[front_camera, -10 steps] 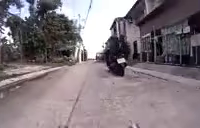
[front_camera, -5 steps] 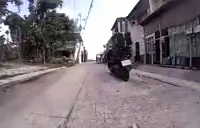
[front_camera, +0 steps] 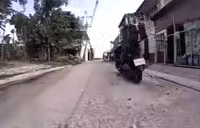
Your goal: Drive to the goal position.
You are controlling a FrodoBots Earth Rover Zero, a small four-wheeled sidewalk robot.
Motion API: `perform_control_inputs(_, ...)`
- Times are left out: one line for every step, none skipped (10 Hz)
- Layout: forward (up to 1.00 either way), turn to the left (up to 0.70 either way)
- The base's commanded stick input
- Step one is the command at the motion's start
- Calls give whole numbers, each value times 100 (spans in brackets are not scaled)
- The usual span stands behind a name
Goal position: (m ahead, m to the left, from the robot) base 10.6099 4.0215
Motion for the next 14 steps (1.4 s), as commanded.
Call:
perform_control_inputs(100, 4)
perform_control_inputs(100, 4)
perform_control_inputs(100, 4)
perform_control_inputs(100, 4)
perform_control_inputs(100, 4)
perform_control_inputs(100, 4)
perform_control_inputs(100, 4)
perform_control_inputs(100, 4)
perform_control_inputs(100, 4)
perform_control_inputs(100, 4)
perform_control_inputs(100, 4)
perform_control_inputs(100, 4)
perform_control_inputs(100, 4)
perform_control_inputs(100, 4)
